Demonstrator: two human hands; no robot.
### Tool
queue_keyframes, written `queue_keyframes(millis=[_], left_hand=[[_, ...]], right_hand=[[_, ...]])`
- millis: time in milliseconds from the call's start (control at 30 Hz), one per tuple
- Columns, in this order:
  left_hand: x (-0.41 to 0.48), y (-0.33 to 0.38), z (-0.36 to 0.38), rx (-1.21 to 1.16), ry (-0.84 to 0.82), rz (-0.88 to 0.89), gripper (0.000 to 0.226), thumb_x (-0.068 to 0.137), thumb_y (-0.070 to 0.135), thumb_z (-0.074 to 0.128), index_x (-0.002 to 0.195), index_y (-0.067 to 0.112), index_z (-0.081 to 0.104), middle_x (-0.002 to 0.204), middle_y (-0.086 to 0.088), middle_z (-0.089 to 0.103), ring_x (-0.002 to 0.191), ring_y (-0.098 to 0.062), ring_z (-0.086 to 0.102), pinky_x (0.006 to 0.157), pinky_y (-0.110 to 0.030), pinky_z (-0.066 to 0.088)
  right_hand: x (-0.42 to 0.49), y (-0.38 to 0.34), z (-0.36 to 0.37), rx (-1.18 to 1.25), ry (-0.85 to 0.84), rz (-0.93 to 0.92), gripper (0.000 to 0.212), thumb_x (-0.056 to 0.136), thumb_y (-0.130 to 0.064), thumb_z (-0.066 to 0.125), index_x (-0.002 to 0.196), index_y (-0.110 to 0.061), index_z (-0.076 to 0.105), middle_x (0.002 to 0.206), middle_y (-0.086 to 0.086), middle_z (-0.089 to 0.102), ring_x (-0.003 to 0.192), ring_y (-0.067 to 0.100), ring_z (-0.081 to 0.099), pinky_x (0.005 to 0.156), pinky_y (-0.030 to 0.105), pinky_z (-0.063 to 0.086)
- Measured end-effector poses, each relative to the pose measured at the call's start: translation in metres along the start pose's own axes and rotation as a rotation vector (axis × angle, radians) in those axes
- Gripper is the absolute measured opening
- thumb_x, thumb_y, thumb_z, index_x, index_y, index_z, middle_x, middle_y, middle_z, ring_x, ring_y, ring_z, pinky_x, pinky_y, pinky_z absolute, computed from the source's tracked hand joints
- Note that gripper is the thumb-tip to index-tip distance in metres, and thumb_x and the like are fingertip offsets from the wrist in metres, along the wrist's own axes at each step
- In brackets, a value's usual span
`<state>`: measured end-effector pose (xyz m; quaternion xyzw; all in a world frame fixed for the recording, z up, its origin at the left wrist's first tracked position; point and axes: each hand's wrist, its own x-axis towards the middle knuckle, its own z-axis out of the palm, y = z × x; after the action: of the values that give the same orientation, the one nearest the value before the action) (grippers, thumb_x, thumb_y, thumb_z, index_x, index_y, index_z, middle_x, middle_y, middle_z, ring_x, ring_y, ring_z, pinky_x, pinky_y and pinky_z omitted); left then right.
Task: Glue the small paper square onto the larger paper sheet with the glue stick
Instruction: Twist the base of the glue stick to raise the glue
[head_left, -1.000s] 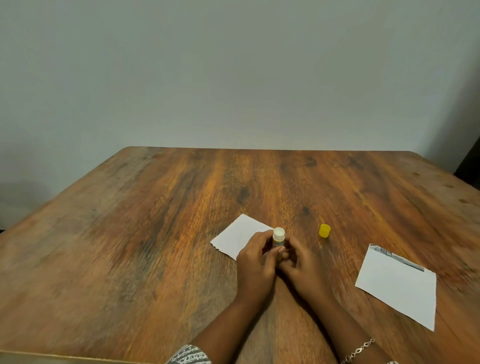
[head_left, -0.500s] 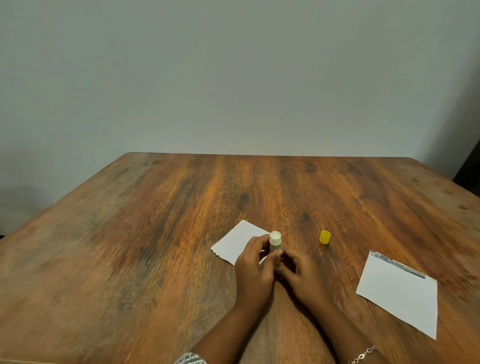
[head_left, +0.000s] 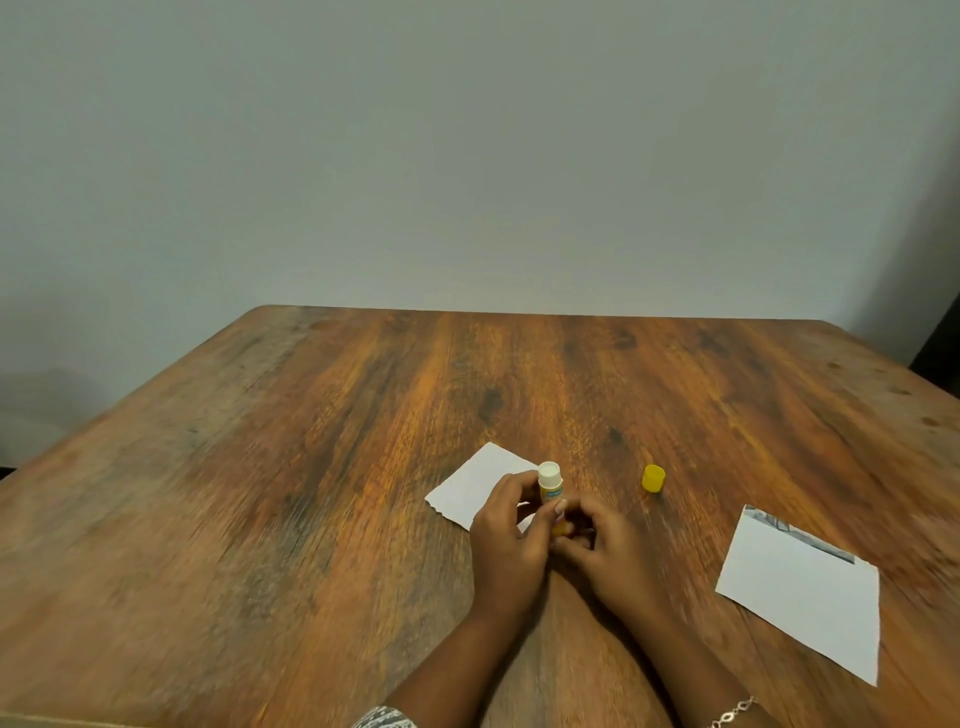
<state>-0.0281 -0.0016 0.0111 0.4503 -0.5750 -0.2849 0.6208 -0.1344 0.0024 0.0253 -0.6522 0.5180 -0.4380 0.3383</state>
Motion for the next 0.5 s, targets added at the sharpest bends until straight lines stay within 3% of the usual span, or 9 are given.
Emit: queue_keyframes(millis=[67, 133, 333, 500], left_hand=[[0.0001, -0.0011, -0.0001, 0.003, 0.009, -0.008, 0.018, 0.076, 0.015, 0.060, 0.093, 0.017, 0.064, 0.088, 0.001, 0.068, 0.085, -0.009, 0.064, 0.079, -0.035, 0.055], [0.0003, -0.0018, 0.0003, 0.004, -0.001, -0.013, 0.019, 0.076, 0.015, 0.060, 0.094, 0.015, 0.064, 0.088, 0.000, 0.068, 0.085, -0.010, 0.064, 0.079, -0.035, 0.055], [0.0012, 0.0000, -0.0008, 0.011, -0.019, 0.020, 0.018, 0.077, 0.016, 0.060, 0.094, 0.016, 0.064, 0.087, 0.003, 0.068, 0.084, -0.009, 0.064, 0.078, -0.030, 0.055], [0.0012, 0.0015, -0.0017, -0.008, 0.012, -0.009, 0.015, 0.072, 0.022, 0.064, 0.087, 0.025, 0.062, 0.081, 0.011, 0.066, 0.081, -0.005, 0.063, 0.076, -0.024, 0.054]], right_hand=[[0.0001, 0.0008, 0.0030, -0.035, 0.054, 0.006, 0.014, 0.076, 0.001, 0.064, 0.080, -0.012, 0.059, 0.066, -0.006, 0.056, 0.059, 0.004, 0.051, 0.054, 0.009, 0.041], [0.0002, 0.0024, 0.0032, -0.081, 0.054, 0.006, 0.007, 0.078, -0.002, 0.063, 0.082, -0.007, 0.061, 0.066, -0.005, 0.055, 0.058, 0.007, 0.048, 0.055, 0.010, 0.041], [0.0001, 0.0022, -0.0046, -0.014, -0.064, -0.026, 0.021, 0.081, -0.001, 0.060, 0.094, -0.016, 0.067, 0.091, 0.002, 0.067, 0.083, 0.000, 0.059, 0.070, 0.007, 0.043], [0.0000, 0.0011, 0.0026, -0.036, 0.023, 0.009, 0.015, 0.077, 0.001, 0.063, 0.089, -0.005, 0.058, 0.065, -0.003, 0.053, 0.055, 0.002, 0.049, 0.051, 0.010, 0.040]])
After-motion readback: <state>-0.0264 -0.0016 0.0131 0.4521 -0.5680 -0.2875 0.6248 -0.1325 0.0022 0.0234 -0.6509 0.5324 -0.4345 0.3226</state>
